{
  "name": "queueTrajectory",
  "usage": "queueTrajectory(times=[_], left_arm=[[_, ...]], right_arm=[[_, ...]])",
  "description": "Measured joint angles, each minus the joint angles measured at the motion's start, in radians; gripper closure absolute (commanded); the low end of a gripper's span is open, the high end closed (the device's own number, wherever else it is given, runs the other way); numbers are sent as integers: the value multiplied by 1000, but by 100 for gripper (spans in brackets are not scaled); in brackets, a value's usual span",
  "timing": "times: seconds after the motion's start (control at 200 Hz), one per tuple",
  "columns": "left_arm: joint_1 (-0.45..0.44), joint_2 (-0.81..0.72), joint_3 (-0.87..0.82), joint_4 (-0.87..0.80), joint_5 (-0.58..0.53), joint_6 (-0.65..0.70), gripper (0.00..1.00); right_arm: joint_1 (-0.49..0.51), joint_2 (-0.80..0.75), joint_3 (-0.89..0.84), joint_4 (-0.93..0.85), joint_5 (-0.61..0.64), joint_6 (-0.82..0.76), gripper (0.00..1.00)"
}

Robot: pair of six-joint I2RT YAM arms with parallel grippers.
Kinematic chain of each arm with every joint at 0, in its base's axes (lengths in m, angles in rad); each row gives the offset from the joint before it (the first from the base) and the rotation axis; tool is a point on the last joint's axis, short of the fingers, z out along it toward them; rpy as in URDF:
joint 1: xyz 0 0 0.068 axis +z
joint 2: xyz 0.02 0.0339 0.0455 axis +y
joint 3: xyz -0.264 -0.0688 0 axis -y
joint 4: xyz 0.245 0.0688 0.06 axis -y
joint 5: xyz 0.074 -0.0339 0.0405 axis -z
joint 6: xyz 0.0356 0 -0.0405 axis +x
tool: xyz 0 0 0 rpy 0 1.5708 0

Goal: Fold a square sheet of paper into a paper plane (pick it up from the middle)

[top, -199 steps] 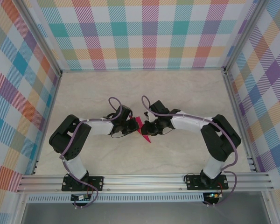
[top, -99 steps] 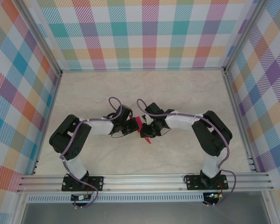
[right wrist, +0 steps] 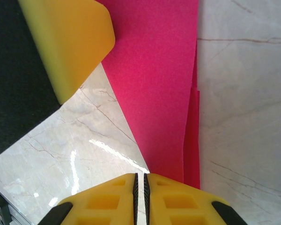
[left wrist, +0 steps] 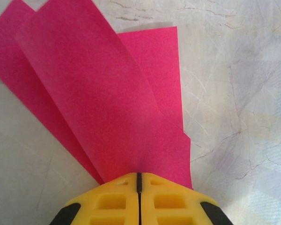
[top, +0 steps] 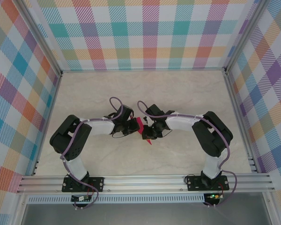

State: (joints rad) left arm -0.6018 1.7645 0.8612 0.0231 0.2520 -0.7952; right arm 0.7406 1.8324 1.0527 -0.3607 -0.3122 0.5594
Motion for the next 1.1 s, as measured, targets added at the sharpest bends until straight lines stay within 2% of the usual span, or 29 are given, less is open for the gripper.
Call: queueTrajectory(times=[0.29,0.705,1.105], left_arm=[[-1,10,32,-51,-8,0,94],[-6,21,66,-106,-33,8,95],[-6,29,85,-130,-33,9,94]], right_arm=[[-2,0,-10,5,4,0,86],[-35,0,-51,62,-78,-6,86],[-5,-60,-51,-25,-55,-83,86]])
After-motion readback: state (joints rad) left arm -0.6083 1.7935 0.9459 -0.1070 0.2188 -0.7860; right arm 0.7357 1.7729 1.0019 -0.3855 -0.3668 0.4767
